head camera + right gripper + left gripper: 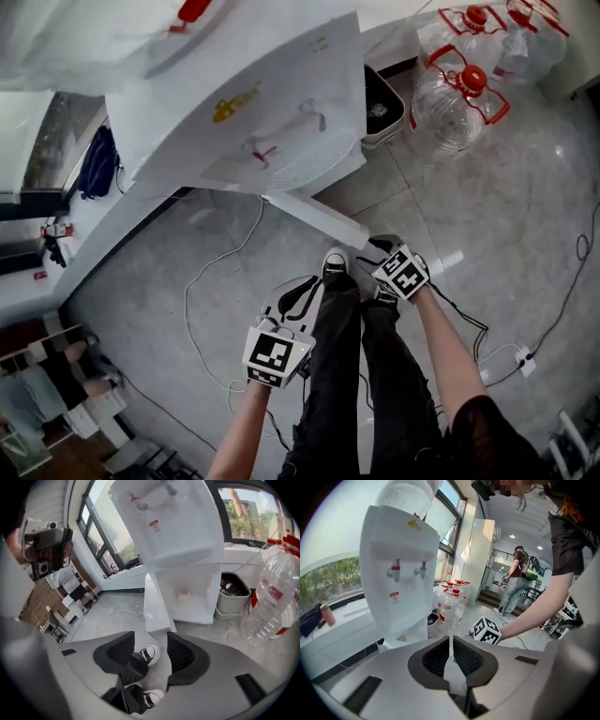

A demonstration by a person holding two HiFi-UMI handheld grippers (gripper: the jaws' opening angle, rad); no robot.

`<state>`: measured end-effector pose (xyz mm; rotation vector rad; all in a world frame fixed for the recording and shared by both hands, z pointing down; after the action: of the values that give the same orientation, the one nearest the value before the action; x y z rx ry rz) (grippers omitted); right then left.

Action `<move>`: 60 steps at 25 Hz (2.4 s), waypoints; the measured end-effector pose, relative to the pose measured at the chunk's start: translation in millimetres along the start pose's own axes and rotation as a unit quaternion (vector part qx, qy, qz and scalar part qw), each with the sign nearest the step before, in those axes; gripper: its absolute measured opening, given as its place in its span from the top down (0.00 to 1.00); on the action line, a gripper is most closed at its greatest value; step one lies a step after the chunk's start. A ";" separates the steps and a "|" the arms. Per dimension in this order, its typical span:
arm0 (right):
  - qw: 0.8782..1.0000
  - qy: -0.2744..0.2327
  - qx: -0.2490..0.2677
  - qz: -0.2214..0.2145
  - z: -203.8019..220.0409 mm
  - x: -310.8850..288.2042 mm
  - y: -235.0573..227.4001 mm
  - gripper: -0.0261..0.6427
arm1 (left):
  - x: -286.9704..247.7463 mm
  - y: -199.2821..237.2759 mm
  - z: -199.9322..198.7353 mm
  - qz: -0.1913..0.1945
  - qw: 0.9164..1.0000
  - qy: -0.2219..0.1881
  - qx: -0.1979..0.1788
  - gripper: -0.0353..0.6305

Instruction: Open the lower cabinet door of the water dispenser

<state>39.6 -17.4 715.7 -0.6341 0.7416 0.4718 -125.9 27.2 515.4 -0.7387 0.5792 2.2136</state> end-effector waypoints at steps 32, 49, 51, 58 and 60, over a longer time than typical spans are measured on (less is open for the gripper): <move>0.997 -0.082 -0.011 -0.001 -67.6 103.0 241.7 0.66 | 230.9 -27.6 23.3 -0.030 0.999 -0.027 0.014 0.91; 0.970 -0.231 -0.015 0.072 -187.7 316.9 393.5 0.67 | 388.2 -80.8 -11.3 0.013 0.997 -0.074 -0.011 0.91; 0.970 -0.234 -0.014 0.072 -192.6 326.6 404.1 0.67 | 395.8 -83.3 -17.6 0.017 0.996 -0.078 -0.024 0.91; 0.967 -0.249 -0.012 0.054 -200.0 349.7 432.2 0.67 | 416.2 -100.5 -35.6 0.012 0.994 -0.095 -0.050 0.91; 0.965 -0.257 -0.017 0.055 -197.1 359.3 433.9 0.67 | 418.5 -111.2 -37.1 0.019 0.993 -0.111 -0.027 0.91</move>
<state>-78.6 222.3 182.0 -0.4731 0.2747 0.7185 -271.6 281.4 194.5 -0.5036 0.4262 2.3159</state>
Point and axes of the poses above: the fingertips, and each gripper's own axes: x backward along the fingers, y to its left, z out of its underside, the point moved 8 cm from there along x, backward along the fingers, and after that the axes turned 1 degree about z, right-handed, at the moved point
